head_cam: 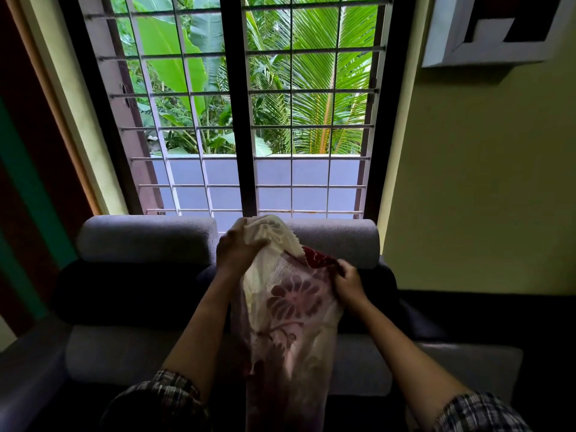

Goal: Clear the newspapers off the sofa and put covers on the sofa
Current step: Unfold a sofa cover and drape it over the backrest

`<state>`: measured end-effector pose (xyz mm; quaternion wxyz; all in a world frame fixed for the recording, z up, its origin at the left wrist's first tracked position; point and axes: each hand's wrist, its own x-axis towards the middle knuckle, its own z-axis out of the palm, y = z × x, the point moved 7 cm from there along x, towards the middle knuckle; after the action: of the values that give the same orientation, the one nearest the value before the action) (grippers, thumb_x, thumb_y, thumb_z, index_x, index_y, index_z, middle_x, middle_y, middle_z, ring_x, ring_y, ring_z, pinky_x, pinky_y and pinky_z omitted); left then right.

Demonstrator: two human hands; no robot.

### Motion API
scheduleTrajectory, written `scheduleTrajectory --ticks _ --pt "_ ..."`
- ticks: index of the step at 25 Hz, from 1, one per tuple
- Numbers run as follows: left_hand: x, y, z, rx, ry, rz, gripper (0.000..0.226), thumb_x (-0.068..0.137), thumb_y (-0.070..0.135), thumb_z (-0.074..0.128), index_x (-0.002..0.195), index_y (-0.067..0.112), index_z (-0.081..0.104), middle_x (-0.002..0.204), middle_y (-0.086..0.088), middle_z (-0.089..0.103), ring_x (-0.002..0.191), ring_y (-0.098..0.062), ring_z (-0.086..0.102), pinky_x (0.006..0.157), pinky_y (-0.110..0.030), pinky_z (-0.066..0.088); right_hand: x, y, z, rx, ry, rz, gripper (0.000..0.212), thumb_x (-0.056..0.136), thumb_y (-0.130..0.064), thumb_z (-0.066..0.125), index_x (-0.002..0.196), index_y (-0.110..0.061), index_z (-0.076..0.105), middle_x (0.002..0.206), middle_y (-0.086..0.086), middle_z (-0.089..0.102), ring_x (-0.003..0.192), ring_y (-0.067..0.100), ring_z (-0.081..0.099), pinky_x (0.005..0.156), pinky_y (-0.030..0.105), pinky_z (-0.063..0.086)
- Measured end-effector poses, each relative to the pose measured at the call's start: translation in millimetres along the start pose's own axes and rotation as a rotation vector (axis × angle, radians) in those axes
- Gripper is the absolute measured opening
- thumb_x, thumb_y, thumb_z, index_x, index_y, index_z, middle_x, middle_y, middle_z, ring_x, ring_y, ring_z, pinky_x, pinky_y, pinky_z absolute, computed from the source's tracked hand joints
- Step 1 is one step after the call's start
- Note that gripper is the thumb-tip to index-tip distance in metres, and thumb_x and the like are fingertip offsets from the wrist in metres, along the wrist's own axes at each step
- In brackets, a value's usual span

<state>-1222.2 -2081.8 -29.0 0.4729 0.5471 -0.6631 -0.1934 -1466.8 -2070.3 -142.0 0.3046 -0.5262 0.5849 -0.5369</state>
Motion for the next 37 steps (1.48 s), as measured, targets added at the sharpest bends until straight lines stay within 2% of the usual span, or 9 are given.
scheduleTrajectory --ticks 3,6,11,16,19,22,26,31,37 --pt "-19 2 36 0.202 -0.244 0.164 0.096 0.059 0.023 0.086 0.140 0.018 0.034 0.139 -0.008 0.042 0.125 -0.025 0.040 0.105 -0.037 0.032 2 -58 11 -0.118 -0.121 -0.254 0.010 0.089 -0.006 0.057 0.091 -0.013 0.064 0.089 0.005 0.066 0.086 0.023 0.064 0.077 0.035 0.053" --pt "-35 12 65 0.135 -0.416 0.261 0.045 0.078 0.014 0.072 0.120 0.014 0.057 0.111 -0.008 0.063 0.100 -0.015 0.057 0.089 -0.032 0.043 -8 -92 38 -0.328 -0.250 -0.473 0.008 0.083 -0.008 0.066 0.090 -0.007 0.064 0.080 0.003 0.065 0.071 0.015 0.062 0.068 0.032 0.053" --pt "-21 16 39 0.042 -0.230 0.265 0.014 0.087 0.002 0.058 0.097 0.003 0.068 0.088 -0.006 0.066 0.073 -0.003 0.056 0.066 -0.005 0.042 -9 -68 31 -0.531 -0.177 -0.456 0.011 0.091 -0.026 0.054 0.094 -0.017 0.060 0.085 0.005 0.067 0.078 0.023 0.064 0.070 0.043 0.053" --pt "3 2 -12 -0.375 0.109 0.036 0.012 0.090 0.006 0.056 0.098 0.009 0.064 0.084 -0.005 0.066 0.076 -0.011 0.064 0.076 -0.035 0.054 -11 -7 -7 -0.540 -0.151 -0.083 0.008 0.087 -0.014 0.058 0.080 -0.013 0.061 0.085 0.014 0.067 0.083 0.021 0.062 0.064 0.031 0.039" --pt "6 -3 -12 -0.023 -0.015 0.160 0.054 0.073 0.016 0.077 0.122 0.013 0.054 0.110 -0.006 0.057 0.101 -0.019 0.056 0.089 -0.036 0.050 -4 -28 -21 -0.383 0.012 -0.125 0.016 0.087 -0.011 0.062 0.072 -0.016 0.062 0.079 0.009 0.065 0.080 0.016 0.057 0.062 0.028 0.039" --pt "-22 3 38 0.041 -0.373 0.219 0.084 0.061 0.020 0.086 0.134 0.016 0.045 0.124 0.001 0.048 0.116 -0.012 0.045 0.098 -0.029 0.042 -1 -80 7 -0.481 -0.108 -0.357 0.013 0.082 -0.010 0.067 0.095 -0.007 0.065 0.093 0.011 0.068 0.085 0.019 0.061 0.078 0.040 0.051" --pt "-36 7 67 0.053 -0.431 0.203 0.020 0.081 0.010 0.068 0.101 0.011 0.065 0.084 0.003 0.063 0.074 -0.002 0.055 0.070 -0.022 0.043 -25 -118 44 -0.746 -0.280 -0.646 0.013 0.087 -0.014 0.062 0.099 -0.011 0.060 0.095 0.006 0.066 0.088 0.020 0.063 0.074 0.031 0.049" --pt "-17 -4 22 -0.091 -0.134 0.088 0.014 0.080 0.004 0.062 0.089 0.009 0.072 0.078 -0.002 0.068 0.070 -0.005 0.057 0.068 -0.021 0.040 -2 -66 -10 -0.845 -0.089 -0.285 0.018 0.089 -0.006 0.050 0.100 -0.015 0.060 0.103 0.007 0.066 0.098 0.024 0.061 0.088 0.040 0.047" --pt "-49 22 58 -0.376 -0.686 0.140 0.009 0.077 0.007 0.072 0.084 0.013 0.069 0.079 -0.007 0.067 0.075 -0.011 0.060 0.068 -0.020 0.048 3 -78 -17 0.001 -0.025 0.051 0.024 0.098 -0.004 0.036 0.109 -0.009 0.057 0.094 0.010 0.064 0.068 0.009 0.057 0.050 0.011 0.045"
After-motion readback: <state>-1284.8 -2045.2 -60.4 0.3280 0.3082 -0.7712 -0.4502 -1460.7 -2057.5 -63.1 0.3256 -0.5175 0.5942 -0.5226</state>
